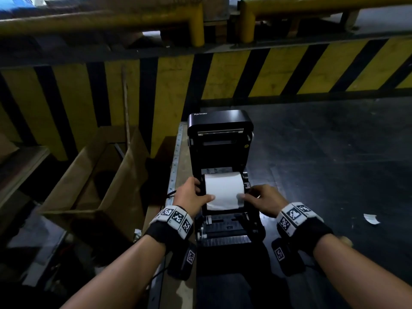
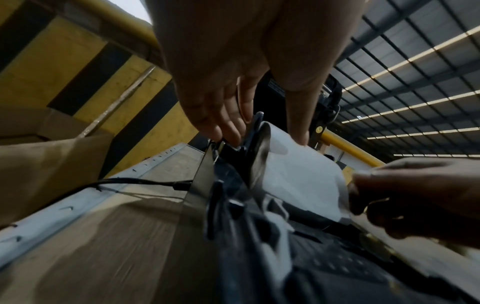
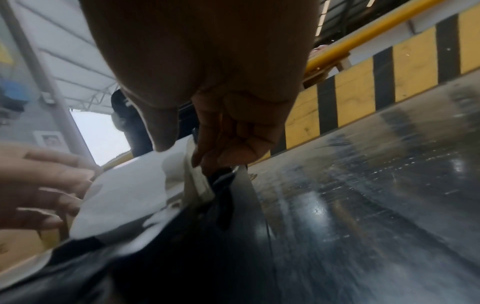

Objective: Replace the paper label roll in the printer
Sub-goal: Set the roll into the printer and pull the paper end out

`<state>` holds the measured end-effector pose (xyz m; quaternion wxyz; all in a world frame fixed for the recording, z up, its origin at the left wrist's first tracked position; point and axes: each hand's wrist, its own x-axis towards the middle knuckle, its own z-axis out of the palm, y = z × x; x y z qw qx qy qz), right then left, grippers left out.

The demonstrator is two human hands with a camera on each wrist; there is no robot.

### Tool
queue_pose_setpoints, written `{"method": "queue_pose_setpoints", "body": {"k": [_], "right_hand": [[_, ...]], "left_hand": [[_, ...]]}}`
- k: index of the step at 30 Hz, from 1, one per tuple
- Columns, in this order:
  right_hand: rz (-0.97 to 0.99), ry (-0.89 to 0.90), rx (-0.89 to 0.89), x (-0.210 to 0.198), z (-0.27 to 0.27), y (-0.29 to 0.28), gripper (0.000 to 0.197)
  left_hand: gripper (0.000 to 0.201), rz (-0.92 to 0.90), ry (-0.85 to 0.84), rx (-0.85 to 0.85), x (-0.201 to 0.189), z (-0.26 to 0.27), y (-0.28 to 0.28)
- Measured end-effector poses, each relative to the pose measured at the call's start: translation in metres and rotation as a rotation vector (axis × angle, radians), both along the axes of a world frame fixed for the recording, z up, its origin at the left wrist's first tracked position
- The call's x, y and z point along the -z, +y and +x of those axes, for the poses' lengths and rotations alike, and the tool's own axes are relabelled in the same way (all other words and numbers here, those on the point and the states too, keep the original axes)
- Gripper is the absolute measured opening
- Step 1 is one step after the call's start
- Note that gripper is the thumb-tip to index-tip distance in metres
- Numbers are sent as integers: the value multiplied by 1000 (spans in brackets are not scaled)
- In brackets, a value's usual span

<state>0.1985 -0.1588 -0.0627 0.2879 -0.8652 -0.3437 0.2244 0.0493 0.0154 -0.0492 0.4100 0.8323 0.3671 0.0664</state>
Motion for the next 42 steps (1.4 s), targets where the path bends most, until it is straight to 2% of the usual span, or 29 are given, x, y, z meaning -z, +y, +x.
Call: {"method": "queue_pose_setpoints", "body": {"k": [5,10,18,23,33,42], "right_hand": [[-33,18,60,5,-9,2,37],[23,41,65,3,-13,-2,26],[26,63,45,2,-18,-10,23],[-24,19,74,7,-20,-6,24],[-35,34,87,17,-18,-3,23],[-13,1,80,17,-18,0,21]], "left_hand": [[34,-149,70,27,5,2,-4],[28,-165,59,18,6,2,-5],[20,-177,67,3,12,-2,-7],[16,-64,78,23,19,-3,-10],[31,55,123,135,25,-6,-13],[50,136,89,118,31,-4,-14]]}}
